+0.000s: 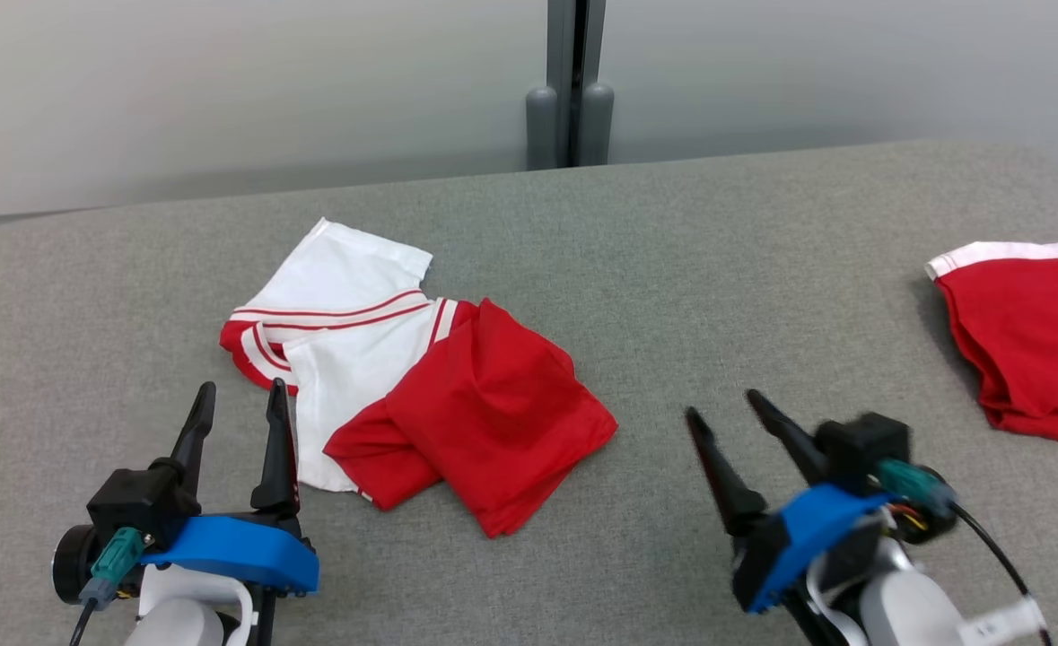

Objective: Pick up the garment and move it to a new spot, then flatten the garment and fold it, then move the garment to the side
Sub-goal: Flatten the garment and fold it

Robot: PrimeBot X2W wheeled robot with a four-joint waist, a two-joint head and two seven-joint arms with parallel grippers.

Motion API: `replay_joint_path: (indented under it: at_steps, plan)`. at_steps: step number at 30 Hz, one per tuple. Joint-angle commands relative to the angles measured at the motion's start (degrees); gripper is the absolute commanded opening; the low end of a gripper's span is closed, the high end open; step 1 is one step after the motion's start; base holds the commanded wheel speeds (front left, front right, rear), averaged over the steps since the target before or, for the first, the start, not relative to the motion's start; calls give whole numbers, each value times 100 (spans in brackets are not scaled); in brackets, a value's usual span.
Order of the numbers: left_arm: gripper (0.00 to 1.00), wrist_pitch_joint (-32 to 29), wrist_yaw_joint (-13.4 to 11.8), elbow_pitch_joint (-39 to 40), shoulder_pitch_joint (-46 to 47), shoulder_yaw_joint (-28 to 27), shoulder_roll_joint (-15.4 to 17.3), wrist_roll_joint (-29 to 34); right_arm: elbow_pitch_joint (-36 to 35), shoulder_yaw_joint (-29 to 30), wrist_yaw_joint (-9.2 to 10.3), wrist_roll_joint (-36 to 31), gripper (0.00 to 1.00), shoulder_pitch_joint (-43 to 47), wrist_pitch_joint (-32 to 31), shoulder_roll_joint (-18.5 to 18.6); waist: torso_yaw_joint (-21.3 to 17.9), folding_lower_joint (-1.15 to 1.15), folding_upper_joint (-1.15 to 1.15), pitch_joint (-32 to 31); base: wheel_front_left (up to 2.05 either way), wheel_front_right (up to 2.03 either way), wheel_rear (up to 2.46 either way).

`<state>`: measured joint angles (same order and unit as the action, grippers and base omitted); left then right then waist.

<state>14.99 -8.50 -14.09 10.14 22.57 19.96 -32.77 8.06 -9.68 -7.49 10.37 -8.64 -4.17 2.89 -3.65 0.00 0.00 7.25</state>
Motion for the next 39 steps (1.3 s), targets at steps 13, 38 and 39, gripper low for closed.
replay_joint_path:
  at_steps: [13, 38, 39]
  plan:
    - [100, -55, 40, 179, 335, 94, -28, 76, 2650, -1076, -1, 545, 100, -1950, -893, 4, 503, 0, 0, 523, 0, 0, 0]
    - [100, -18, 92, 206, 513, 291, -216, 158, 2010, -1253, 0, 461, 0, -3474, -1693, 2650, 980, 0, 0, 598, 0, 0, 0]
    - [100, -16, 93, 202, 547, 300, -234, 161, 2105, -1147, 0, 462, 0, -3542, -1679, 2659, 1035, 0, 0, 644, 0, 0, 0]
